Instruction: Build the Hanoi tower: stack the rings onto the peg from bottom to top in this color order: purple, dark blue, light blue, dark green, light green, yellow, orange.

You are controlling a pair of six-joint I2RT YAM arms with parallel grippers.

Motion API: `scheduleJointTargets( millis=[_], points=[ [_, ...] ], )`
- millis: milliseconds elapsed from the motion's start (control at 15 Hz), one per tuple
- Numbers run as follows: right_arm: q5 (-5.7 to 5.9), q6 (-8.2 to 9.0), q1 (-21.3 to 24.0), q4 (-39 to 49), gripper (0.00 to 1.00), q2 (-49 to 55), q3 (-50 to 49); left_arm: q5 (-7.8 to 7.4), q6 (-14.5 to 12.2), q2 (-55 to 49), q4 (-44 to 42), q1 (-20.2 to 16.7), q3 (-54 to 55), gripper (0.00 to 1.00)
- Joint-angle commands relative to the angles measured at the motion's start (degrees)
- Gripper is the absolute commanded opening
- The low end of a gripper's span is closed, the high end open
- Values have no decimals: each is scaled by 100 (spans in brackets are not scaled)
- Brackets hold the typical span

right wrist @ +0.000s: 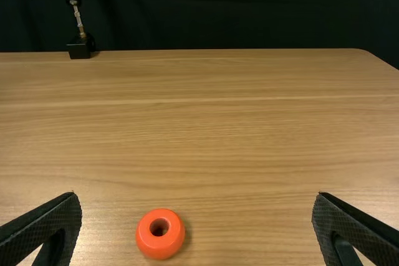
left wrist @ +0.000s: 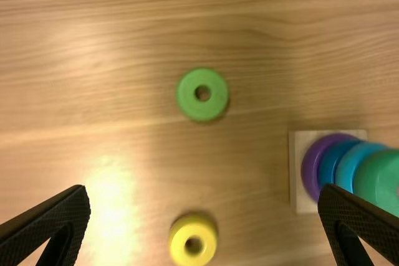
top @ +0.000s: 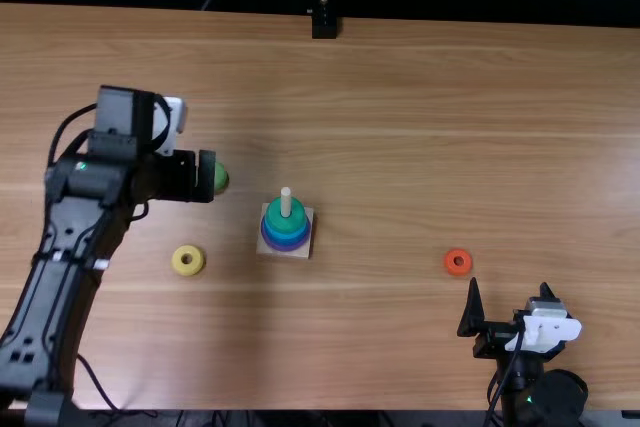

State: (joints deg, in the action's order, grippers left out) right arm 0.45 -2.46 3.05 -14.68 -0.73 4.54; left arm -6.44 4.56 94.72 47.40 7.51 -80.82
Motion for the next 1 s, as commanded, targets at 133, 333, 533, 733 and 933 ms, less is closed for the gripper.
scheduleJointTargets(
  millis=[133,333,533,733,933],
  points=[
    [40,3,47,-416,100,73,-383,74,-76,1145,28,278,-655,100],
    [40,14,47,-416,100,73,-383,633,-751,1726,17,357,-901,100],
    [40,14,47,-416,100,73,-383,644,-856,2235,28,365,-918,100],
    [40,14,47,-416,100,73,-392,644,-867,2604,17,480,-1129,100],
    [40,3,47,-416,100,73,-383,633,-856,2824,17,524,-1384,100]
  ],
)
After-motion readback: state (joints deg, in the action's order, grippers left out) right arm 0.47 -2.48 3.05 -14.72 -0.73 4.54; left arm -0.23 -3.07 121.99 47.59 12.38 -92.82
